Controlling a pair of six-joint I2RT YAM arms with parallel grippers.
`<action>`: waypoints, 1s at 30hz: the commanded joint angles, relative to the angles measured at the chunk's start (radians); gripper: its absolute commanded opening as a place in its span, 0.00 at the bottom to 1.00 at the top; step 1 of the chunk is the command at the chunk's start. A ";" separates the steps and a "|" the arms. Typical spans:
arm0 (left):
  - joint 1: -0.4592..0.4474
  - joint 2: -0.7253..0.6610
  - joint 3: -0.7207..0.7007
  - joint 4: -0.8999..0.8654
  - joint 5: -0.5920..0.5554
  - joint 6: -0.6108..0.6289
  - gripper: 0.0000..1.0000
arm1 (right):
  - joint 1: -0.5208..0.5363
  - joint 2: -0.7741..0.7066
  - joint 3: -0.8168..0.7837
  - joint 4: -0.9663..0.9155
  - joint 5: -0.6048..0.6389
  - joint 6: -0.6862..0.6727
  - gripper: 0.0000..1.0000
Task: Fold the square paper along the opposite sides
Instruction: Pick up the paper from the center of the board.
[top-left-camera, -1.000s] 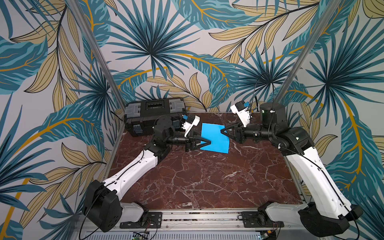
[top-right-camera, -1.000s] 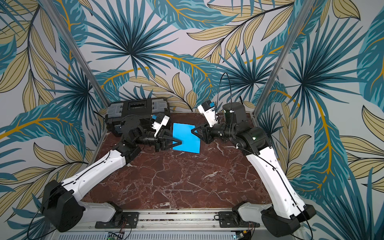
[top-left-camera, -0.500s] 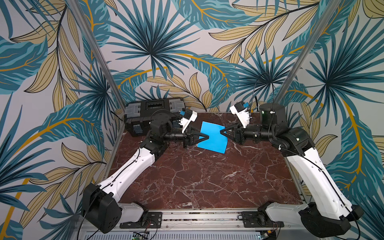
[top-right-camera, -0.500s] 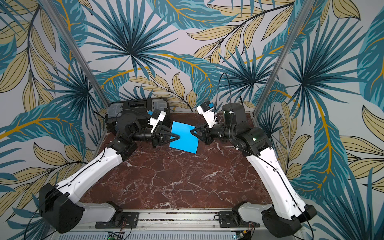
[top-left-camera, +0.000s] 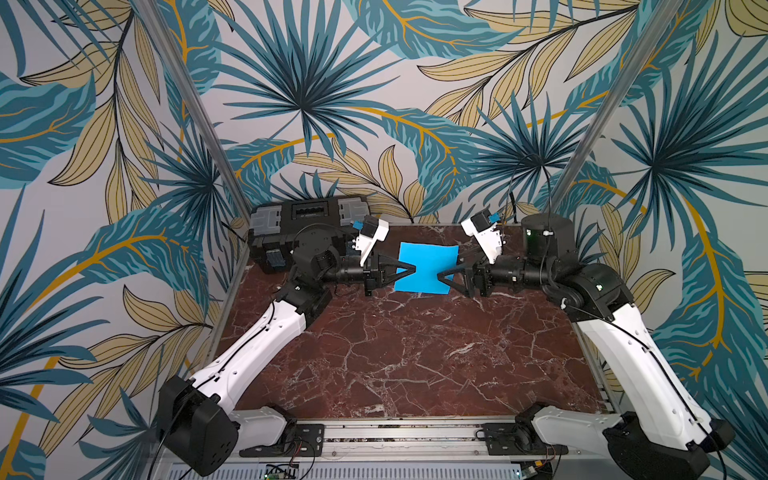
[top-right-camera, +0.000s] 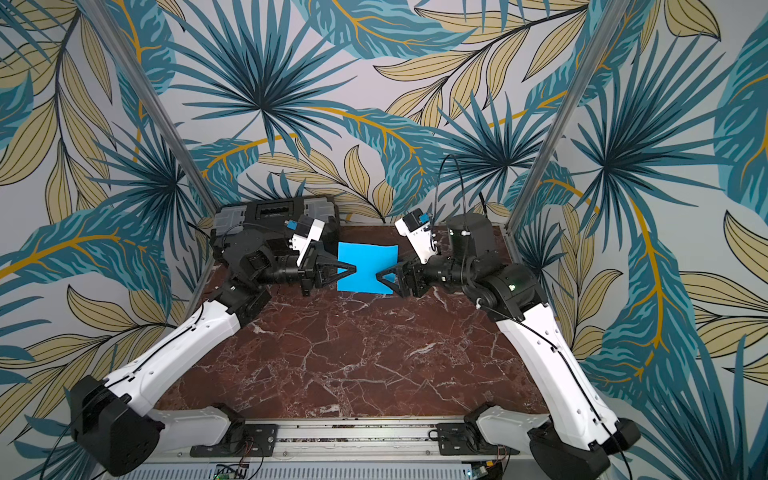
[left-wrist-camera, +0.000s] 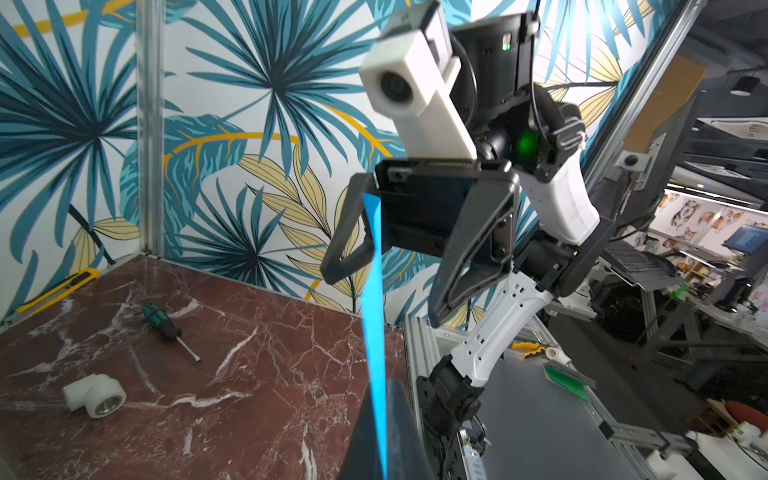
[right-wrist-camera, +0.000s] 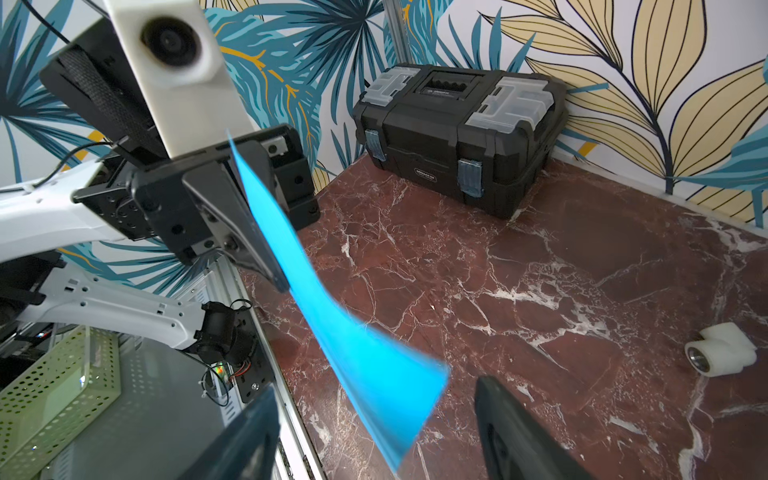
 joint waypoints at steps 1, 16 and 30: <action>0.002 -0.053 -0.080 0.197 -0.075 -0.103 0.00 | 0.004 -0.080 -0.070 0.050 -0.018 -0.042 0.80; -0.038 -0.061 -0.123 0.364 -0.100 -0.238 0.00 | 0.004 -0.020 -0.052 0.157 -0.201 -0.055 0.66; -0.044 -0.071 -0.161 0.346 -0.128 -0.218 0.00 | 0.004 -0.065 -0.068 0.232 -0.173 -0.034 0.20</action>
